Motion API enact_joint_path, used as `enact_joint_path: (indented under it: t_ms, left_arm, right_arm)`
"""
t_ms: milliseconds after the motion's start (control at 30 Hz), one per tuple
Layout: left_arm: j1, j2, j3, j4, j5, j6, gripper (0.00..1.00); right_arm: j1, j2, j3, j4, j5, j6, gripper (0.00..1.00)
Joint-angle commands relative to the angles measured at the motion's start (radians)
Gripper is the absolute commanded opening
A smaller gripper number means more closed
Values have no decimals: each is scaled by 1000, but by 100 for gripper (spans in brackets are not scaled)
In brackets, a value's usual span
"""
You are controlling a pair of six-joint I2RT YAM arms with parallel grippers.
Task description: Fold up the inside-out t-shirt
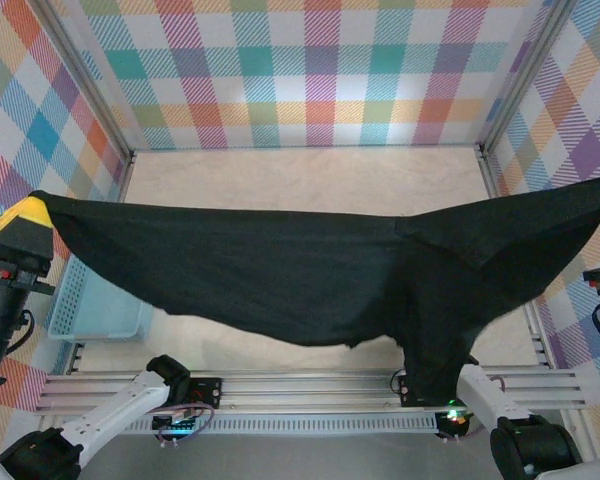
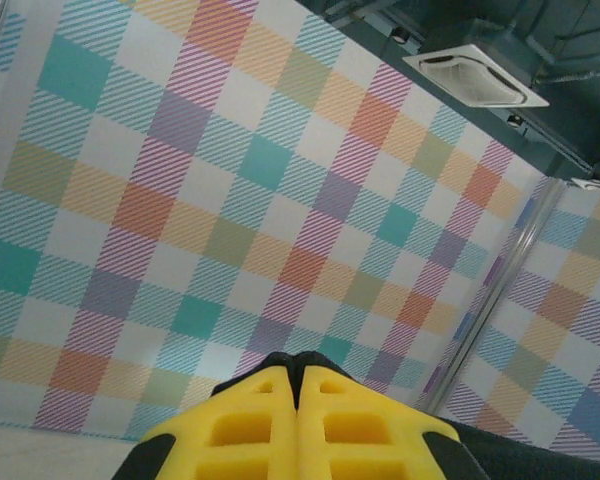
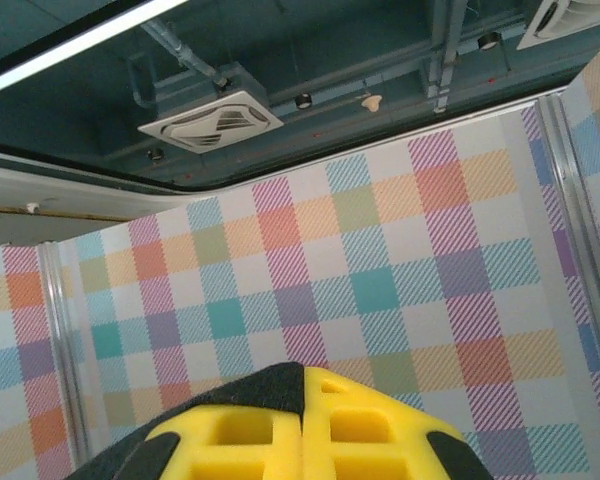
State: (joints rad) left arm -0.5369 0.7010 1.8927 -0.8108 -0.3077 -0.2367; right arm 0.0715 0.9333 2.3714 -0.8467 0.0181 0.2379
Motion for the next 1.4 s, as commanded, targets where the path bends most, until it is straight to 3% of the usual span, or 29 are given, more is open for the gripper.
enact_joint_path:
  t_ms: [0, 100, 233, 433, 567, 667, 833, 1033, 1367]
  left_arm:
    - [22, 68, -22, -14, 14, -21, 0]
    - [23, 98, -102, 12, -63, -15, 0]
    - [23, 198, -184, 6, -245, 1, 0]
    - [23, 357, -408, 131, -459, 22, 0]
    - [69, 517, -501, 191, -516, -59, 0]
    - [136, 673, -527, 221, -470, -126, 0]
    - [224, 916, -490, 289, -441, -136, 0]
    - [314, 1145, -343, 293, -444, -142, 0]
    - [423, 1350, -98, 197, -319, -194, 0]
  right_arm:
    - [-2, 89, -25, 68, 80, -38, 0]
    - [-2, 132, -102, 101, 93, -59, 0]
    - [-1, 184, -239, 161, 72, -92, 0]
    - [-2, 286, -494, 284, 17, -96, 0]
    - [-3, 403, -645, 372, -4, -85, 0]
    - [-2, 534, -687, 408, -16, -69, 0]
    - [22, 772, -645, 433, 7, -62, 0]
    - [44, 1028, -443, 388, 82, -45, 0]
    - [52, 1385, 114, 220, 194, -71, 0]
